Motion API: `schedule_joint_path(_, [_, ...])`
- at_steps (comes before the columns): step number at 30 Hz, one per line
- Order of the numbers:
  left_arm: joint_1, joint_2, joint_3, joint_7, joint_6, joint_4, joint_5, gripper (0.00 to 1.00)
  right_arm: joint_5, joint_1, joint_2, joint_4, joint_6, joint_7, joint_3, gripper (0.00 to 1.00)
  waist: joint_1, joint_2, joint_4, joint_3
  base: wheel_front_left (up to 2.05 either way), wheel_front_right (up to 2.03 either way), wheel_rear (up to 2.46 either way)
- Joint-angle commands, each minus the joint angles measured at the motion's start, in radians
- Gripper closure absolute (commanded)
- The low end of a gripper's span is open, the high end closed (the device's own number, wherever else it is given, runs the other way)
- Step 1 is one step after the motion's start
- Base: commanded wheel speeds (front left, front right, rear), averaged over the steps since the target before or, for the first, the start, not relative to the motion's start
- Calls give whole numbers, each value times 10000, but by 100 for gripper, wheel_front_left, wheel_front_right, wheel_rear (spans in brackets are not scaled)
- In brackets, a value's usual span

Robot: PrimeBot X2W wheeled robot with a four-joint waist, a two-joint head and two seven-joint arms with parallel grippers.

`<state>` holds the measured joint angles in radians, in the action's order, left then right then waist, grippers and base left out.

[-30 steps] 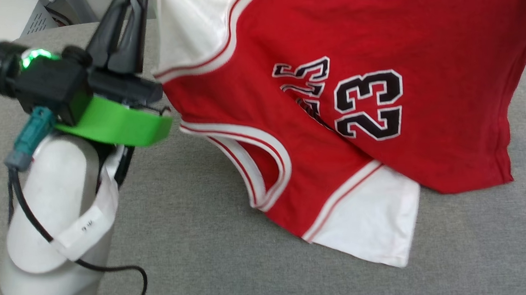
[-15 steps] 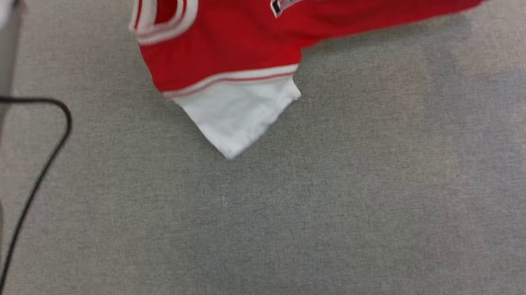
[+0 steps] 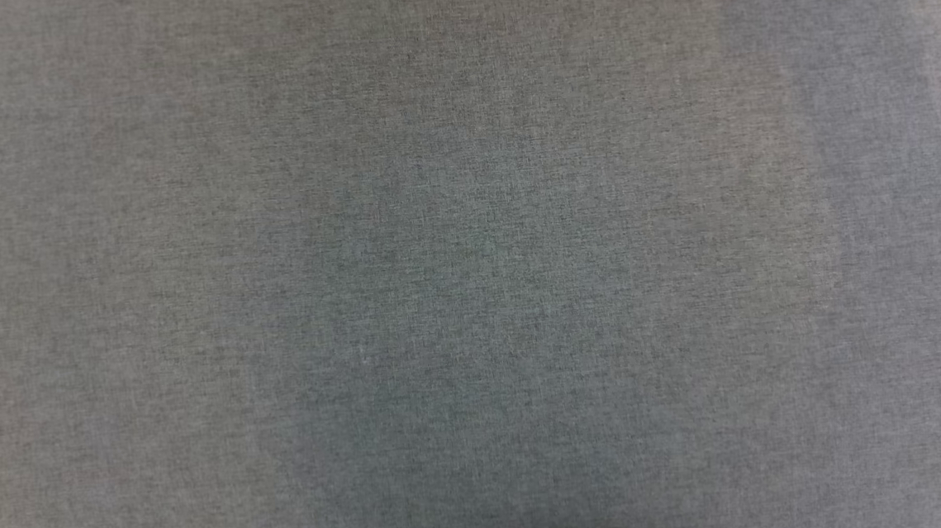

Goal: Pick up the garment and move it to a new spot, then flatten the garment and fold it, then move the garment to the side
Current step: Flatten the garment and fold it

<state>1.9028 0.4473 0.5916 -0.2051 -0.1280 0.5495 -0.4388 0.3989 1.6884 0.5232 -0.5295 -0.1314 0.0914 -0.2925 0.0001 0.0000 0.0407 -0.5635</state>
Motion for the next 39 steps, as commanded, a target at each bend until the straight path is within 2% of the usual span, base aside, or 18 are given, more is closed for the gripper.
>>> schedule_joint_path(1, [162, 58, 139, -123, -26, 218, -183, 100, -37, 162, -135, -330, 7, -174, -152, 100, -1, 0, 111, -330, 0, 0, 0])
schedule_joint_path(7, [-138, 154, 716, -433, -27, 920, -611, 100, 254, 0, -334, -1370, 7, -827, -1053, 100, -1, 0, 87, -596, 0, 0, 0])
schedule_joint_path(12, [-987, 295, 941, -540, -27, 996, -1053, 100, 791, -637, -388, -1841, 7, -1308, -1664, 100, -1, 0, 25, -475, 0, 0, 0])
schedule_joint_path(15, [-1841, 372, 824, -559, -27, 786, -1401, 100, 1135, -1217, -413, -2004, 7, -1588, -2147, 100, -1, 0, -56, -218, 0, 0, 0])
schedule_joint_path(22, [-4431, 763, 619, -564, 27, -199, -1386, 100, 2097, -2894, -336, -1939, 7, -2079, -3230, 100, -1, 0, -129, 660, 0, 0, 0])
schedule_joint_path(31, [-9024, 1118, 56, -566, 798, -2120, -1615, 100, 3321, -5728, 315, -1070, 7, -2211, -4620, 100, -1, 0, -226, 2116, 0, 0, 0])
schedule_joint_path(39, [-13163, 1392, 170, -566, 1568, -3570, -1886, 100, 4147, -8454, 1118, 140, 7, -2088, -5172, 100, -1, 0, -310, 3142, 0, 0, 0])
